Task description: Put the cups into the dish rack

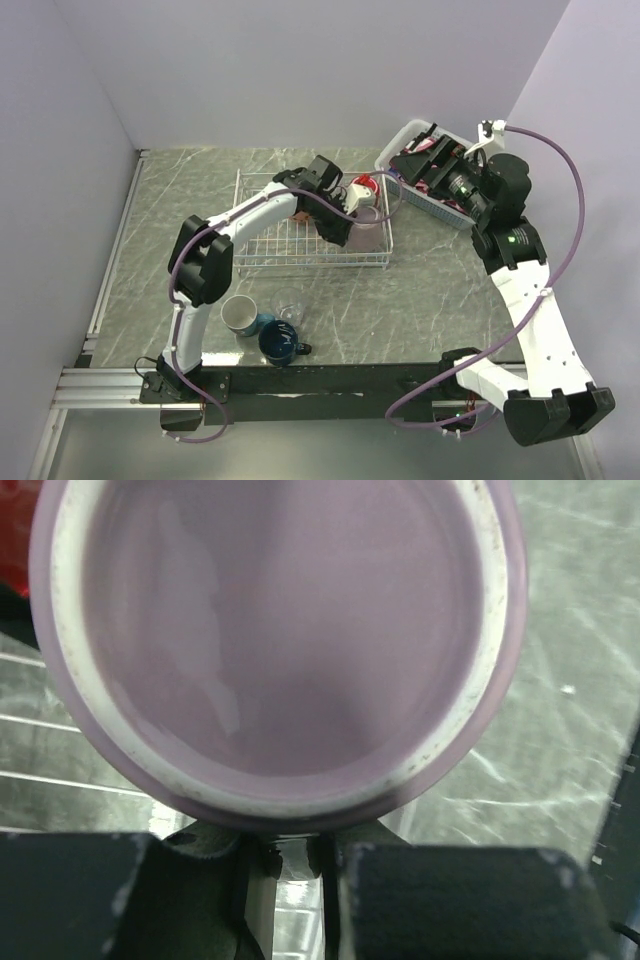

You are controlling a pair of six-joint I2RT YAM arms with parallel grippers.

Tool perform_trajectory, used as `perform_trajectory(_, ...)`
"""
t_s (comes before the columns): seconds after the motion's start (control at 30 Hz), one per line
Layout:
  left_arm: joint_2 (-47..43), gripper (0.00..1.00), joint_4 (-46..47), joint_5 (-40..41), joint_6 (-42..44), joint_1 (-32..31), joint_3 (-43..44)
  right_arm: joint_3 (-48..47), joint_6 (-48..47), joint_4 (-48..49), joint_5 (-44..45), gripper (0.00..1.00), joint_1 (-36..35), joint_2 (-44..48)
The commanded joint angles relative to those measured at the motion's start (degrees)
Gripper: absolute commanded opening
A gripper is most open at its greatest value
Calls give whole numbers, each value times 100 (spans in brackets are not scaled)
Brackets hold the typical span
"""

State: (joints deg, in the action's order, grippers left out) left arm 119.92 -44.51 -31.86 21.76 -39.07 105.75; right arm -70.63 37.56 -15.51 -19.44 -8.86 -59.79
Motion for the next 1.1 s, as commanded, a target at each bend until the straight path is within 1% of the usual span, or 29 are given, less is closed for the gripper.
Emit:
perform_trajectory(0.0, 67, 1, 917, 249, -110, -13, -248, 111, -91, 48, 134, 100, 95, 222)
perform_trajectory(0.07, 128, 1, 1207, 372, -189, -13, -292, 146, -65, 57, 90, 100, 121, 257)
perform_trajectory(0.17, 198, 1, 1330, 461, -207, -13, -292, 164, -47, 57, 72, 100, 165, 266)
perform_trajectory(0.27, 234, 1, 1401, 435, -286, -22, -275, 207, -21, 100, 55, 100, 174, 266)
perform_trajectory(0.4, 234, 1, 1506, 391, -347, -4, -467, 243, 58, 197, -42, 100, 192, 205)
perform_trajectory(0.5, 225, 4, 1533, 233, -426, 22, -564, 243, 93, 232, -69, 100, 183, 152)
perform_trajectory(0.57, 190, 10, 1498, 75, -427, 22, -617, 216, 76, 215, -69, 100, 183, 117)
perform_trajectory(0.6, 164, 15, 1437, 40, -418, 31, -661, 190, 67, 215, -69, 100, 192, 108)
perform_trajectory(0.63, 155, 30, 1376, 13, -392, 31, -670, 190, 67, 206, -77, 100, 183, 90)
perform_trajectory(0.7, 93, 41, 1253, -14, -322, 48, -688, 172, 76, 215, -95, 100, 192, 64)
perform_trajectory(0.73, 58, 50, 1139, -14, -313, 101, -688, 172, 85, 232, -112, 100, 183, 64)
perform_trajectory(0.83, -91, 66, 884, -136, -216, 232, -609, 181, 146, 303, -174, 100, 183, 38)
perform_trajectory(0.97, -354, 70, 506, -277, -295, 417, -381, 164, 129, 320, -157, 100, 183, 20)
perform_trajectory(1.0, -399, 71, 427, -373, -330, 470, -215, 146, 94, 268, -139, 100, 183, 11)
perform_trajectory(1.03, -443, 73, 339, -435, -365, 584, -91, 68, 15, 181, -113, 100, 183, -24)
perform_trajectory(1.07, -521, 73, 68, -496, -383, 663, 66, 6, -229, -134, -69, 100, 183, -59)
